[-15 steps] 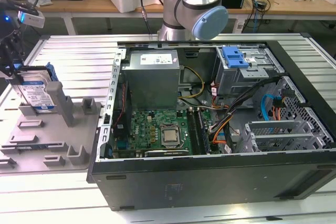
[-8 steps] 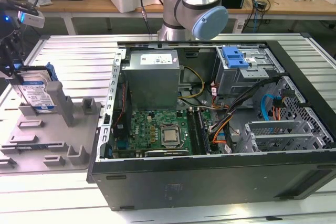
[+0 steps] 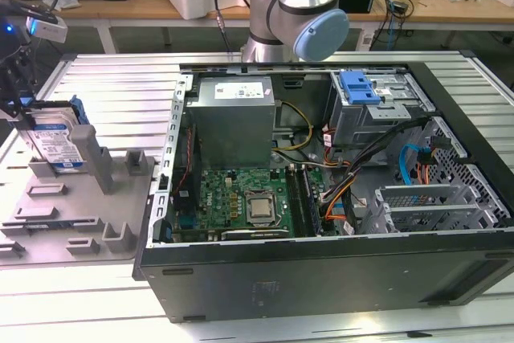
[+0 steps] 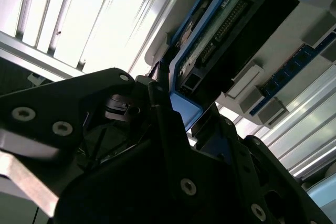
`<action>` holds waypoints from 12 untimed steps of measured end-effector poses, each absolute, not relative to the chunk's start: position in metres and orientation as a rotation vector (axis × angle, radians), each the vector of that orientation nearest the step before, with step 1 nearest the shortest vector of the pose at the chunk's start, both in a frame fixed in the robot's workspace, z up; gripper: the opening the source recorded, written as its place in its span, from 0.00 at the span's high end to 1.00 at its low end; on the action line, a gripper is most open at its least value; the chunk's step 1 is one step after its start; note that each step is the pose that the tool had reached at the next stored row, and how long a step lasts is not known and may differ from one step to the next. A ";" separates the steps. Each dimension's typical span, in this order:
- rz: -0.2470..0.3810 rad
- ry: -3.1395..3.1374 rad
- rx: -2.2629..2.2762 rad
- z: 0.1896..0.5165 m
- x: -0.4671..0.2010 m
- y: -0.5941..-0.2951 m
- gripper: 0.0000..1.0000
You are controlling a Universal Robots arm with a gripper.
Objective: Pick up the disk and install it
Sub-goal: 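Pick up the disk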
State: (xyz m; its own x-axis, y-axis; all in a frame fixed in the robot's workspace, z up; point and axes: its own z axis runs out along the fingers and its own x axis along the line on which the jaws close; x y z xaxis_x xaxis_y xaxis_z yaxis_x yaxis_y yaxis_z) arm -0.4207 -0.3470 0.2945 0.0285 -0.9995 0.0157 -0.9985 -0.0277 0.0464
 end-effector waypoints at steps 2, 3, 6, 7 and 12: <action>-0.032 -2.158 2.222 0.294 -0.421 -0.347 0.58; -0.032 -2.158 2.222 0.294 -0.421 -0.347 0.58; -0.031 -2.158 2.221 0.294 -0.421 -0.347 0.59; -0.031 -2.157 2.221 0.294 -0.421 -0.347 0.63; -0.030 -2.157 2.220 0.294 -0.421 -0.347 0.63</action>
State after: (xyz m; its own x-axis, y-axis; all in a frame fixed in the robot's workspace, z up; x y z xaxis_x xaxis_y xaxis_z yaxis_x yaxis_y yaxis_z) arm -0.4214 -0.3466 0.2939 0.0295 -0.9994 0.0184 -0.9985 -0.0286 0.0464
